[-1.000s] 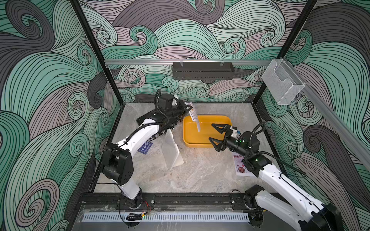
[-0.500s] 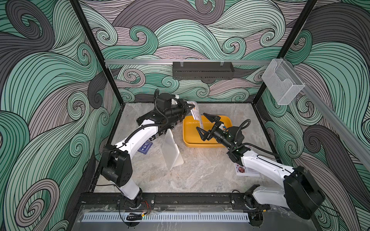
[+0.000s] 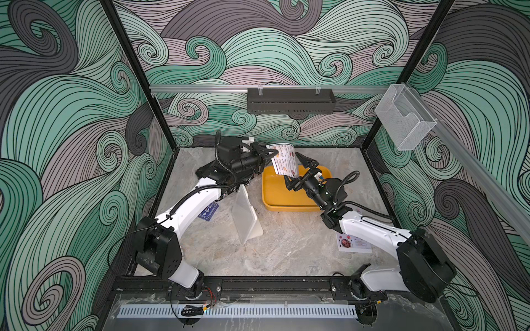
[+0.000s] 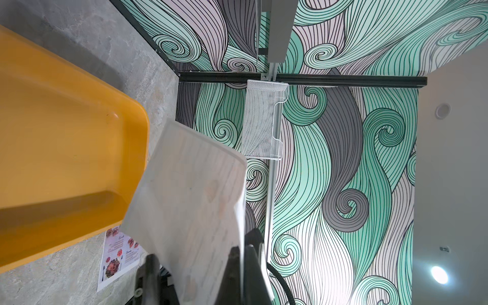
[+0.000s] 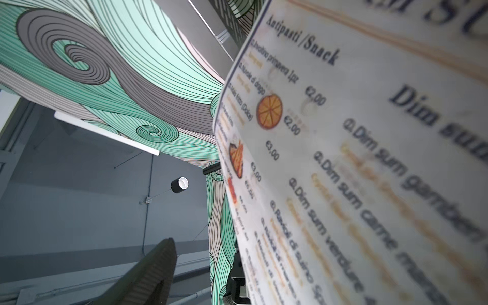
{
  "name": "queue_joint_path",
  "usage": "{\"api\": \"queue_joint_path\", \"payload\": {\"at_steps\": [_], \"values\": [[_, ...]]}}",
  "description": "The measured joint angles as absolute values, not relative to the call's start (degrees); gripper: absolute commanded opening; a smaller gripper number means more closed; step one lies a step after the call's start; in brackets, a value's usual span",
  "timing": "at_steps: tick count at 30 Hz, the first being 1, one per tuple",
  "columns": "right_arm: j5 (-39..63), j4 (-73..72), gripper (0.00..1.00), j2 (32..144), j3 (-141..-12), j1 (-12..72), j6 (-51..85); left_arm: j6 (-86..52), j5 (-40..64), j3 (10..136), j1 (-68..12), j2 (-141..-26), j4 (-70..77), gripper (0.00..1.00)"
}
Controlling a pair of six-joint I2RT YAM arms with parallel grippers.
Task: Replace the menus in the menu holders
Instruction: Pick up the menu from the storage box.
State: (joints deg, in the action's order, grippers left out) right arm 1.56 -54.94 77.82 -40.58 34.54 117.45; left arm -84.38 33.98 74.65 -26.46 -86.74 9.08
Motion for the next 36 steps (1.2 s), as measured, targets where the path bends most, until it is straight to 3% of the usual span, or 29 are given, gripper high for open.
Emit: {"api": "queue_joint_path", "payload": {"at_steps": [6, 13, 21, 28, 32, 36], "values": [[-0.6, -54.9, 0.73, 76.6, -40.4, 34.5, 116.0, -84.9, 32.3, 72.1, -26.5, -85.1, 10.0, 0.0], [-1.6, -51.9, 0.67, 72.7, -39.7, 34.5, 112.4, -85.3, 29.6, 71.0, -26.5, -84.2, 10.3, 0.0], [-1.2, -47.8, 0.49, 70.4, -39.7, 34.5, 109.4, -86.2, 28.0, 70.9, -26.6, -84.1, 12.0, 0.0], [0.1, -47.1, 0.46, 73.2, -39.9, 34.5, 109.1, -86.5, 28.1, 70.8, -26.7, -84.1, 12.9, 0.0], [0.1, -47.1, 0.38, 75.2, -40.6, 34.5, 109.5, -86.5, 28.1, 70.1, -26.7, -84.1, 13.0, 0.0], [0.1, -47.3, 0.24, 75.8, -41.0, 34.5, 109.8, -86.6, 28.1, 68.9, -26.7, -84.1, 13.0, 0.0]]}}
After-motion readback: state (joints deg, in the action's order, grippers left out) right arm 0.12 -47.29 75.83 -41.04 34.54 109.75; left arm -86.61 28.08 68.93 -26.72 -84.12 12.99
